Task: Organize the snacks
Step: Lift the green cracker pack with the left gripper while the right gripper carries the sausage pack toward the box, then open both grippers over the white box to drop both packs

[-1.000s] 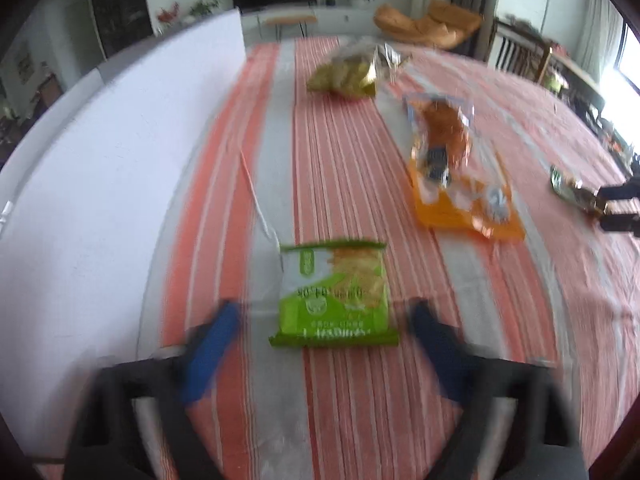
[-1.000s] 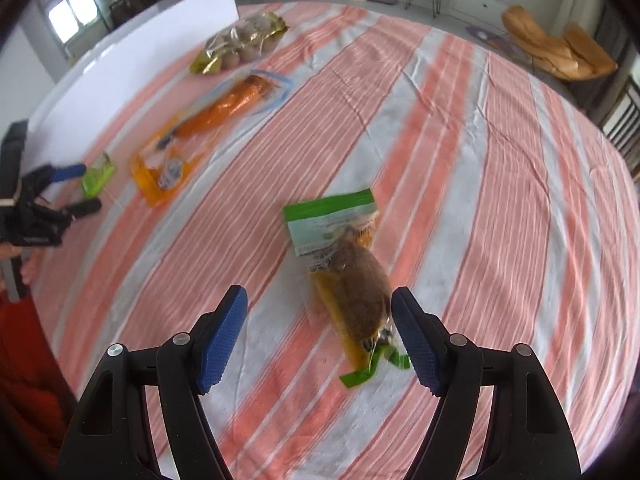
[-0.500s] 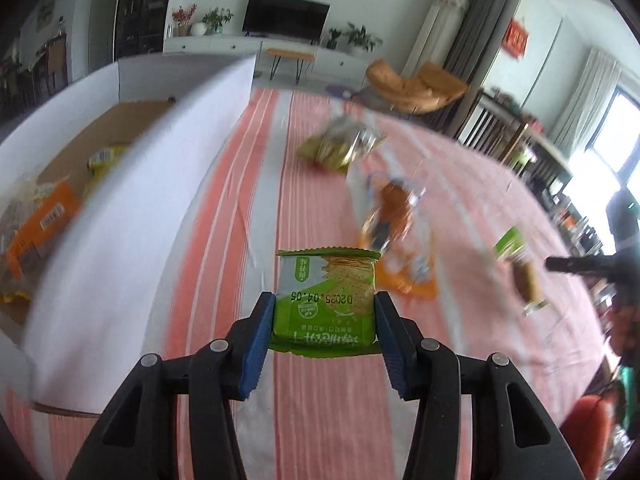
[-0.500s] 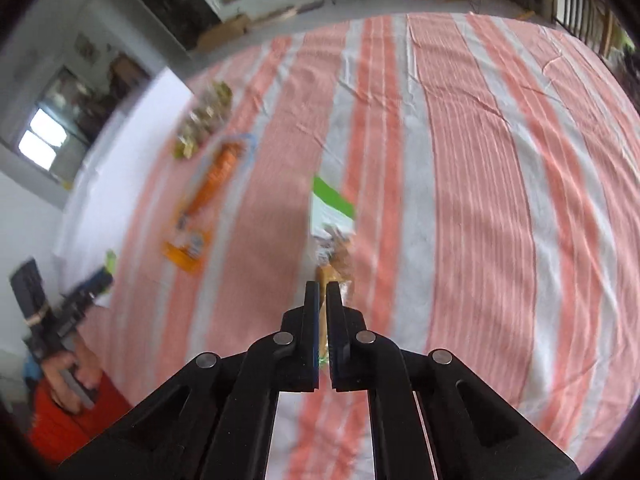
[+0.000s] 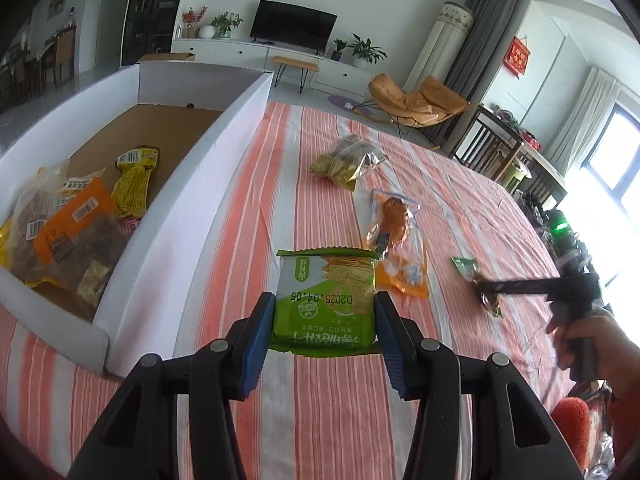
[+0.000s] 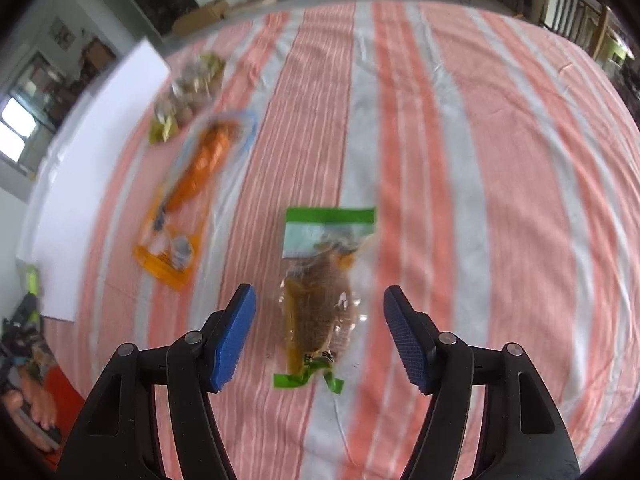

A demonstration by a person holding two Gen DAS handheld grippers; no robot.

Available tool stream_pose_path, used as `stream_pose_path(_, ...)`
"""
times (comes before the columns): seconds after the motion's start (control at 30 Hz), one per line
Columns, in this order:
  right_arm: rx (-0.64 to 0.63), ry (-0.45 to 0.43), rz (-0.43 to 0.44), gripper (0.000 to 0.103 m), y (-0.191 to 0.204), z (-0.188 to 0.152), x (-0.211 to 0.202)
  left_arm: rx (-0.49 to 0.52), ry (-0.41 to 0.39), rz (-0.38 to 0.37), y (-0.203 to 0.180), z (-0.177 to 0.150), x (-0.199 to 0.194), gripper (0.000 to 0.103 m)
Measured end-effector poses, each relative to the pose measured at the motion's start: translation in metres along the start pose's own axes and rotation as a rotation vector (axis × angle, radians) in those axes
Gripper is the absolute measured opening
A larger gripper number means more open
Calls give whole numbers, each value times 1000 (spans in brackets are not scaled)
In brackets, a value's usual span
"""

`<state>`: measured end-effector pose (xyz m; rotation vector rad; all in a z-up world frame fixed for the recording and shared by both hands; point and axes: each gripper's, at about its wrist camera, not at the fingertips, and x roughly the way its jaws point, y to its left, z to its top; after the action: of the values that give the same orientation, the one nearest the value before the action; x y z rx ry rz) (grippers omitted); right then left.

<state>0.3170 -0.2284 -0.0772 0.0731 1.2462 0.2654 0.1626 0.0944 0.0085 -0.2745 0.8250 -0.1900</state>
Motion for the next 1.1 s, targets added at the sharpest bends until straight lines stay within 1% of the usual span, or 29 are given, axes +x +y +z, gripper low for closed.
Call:
stream_pose_path(0.03,-16,38,-33,61,5,-4,10,5,-2,-1,0,-1,-2,49)
stream_pose_path(0.1,-57,44,-96,50,14,-10,13,11,-10,-4,2,-4,-8,49)
stream_pose_path(0.13,-56,45,-90,48,14,-11,12,9,-12,-7,3,-4,-9,49)
stream_pose_path(0.17,-36,53,-64,46,11,-12,11,5,-13,-11,4,-3,-10,49)
stream_pose_path(0.2,4,48,-18,45,4,-13,8,-5,-15,-21,5,-2,-11,49)
stream_pose_path(0.23,75,30,52,45,-7,-15,1,-17,-18,-36,6,0,-12,49)
stream_pose_path(0.27,111,15,90,45,-14,-16,-3,-27,-20,-49,7,1,-14,49)
stream_pose_path(0.33,190,-38,211,45,-26,-17,-19,-49,-27,-81,9,7,-20,49)
stream_pose_path(0.4,224,-82,299,45,-22,-13,-39,-73,-47,-101,16,18,-30,49)
stream_pose_path(0.43,215,-100,325,45,-14,-9,-47,-87,-61,-105,22,25,-36,49)
stream_pose_path(0.47,196,-117,348,45,-3,-4,-57,-103,-81,-103,30,34,-43,49)
stream_pose_path(0.5,157,-143,377,45,19,5,-71,-116,-101,-91,40,43,-51,49)
stream_pose_path(0.57,103,-169,444,45,59,18,-86,-131,-133,-41,61,61,-62,49)
stream_pose_path(0.6,60,-181,493,45,93,28,-94,-140,-141,-6,75,71,-66,49)
stream_pose_path(0.63,30,-186,523,45,117,34,-98,-148,-144,27,88,78,-69,49)
stream_pose_path(0.67,0,-187,555,46,141,40,-100,-159,-147,77,106,86,-71,49)
stream_pose_path(0.77,-106,-175,639,47,233,55,-95,-172,-141,204,144,96,-71,50)
stream_pose_path(0.8,-126,-174,647,52,250,60,-91,-186,-132,258,157,96,-69,54)
stream_pose_path(0.83,-149,-173,658,65,278,62,-83,-204,-122,298,167,95,-67,61)
stream_pose_path(0.87,-160,-169,667,69,301,64,-73,-223,-111,324,177,92,-63,86)
stream_pose_path(0.9,-166,-154,662,74,319,66,-62,-238,-108,344,185,87,-61,102)
stream_pose_path(0.93,-173,-136,647,74,331,66,-52,-250,-121,368,191,81,-63,103)
stream_pose_path(1.0,-177,-130,627,74,339,60,-43,-258,-146,387,193,66,-67,103)
stream_pose_path(1.07,-199,-179,573,74,330,49,-45,-267,-168,375,193,56,-71,103)
stream_pose_path(1.1,-225,-215,526,74,322,45,-47,-271,-186,366,189,51,-75,103)
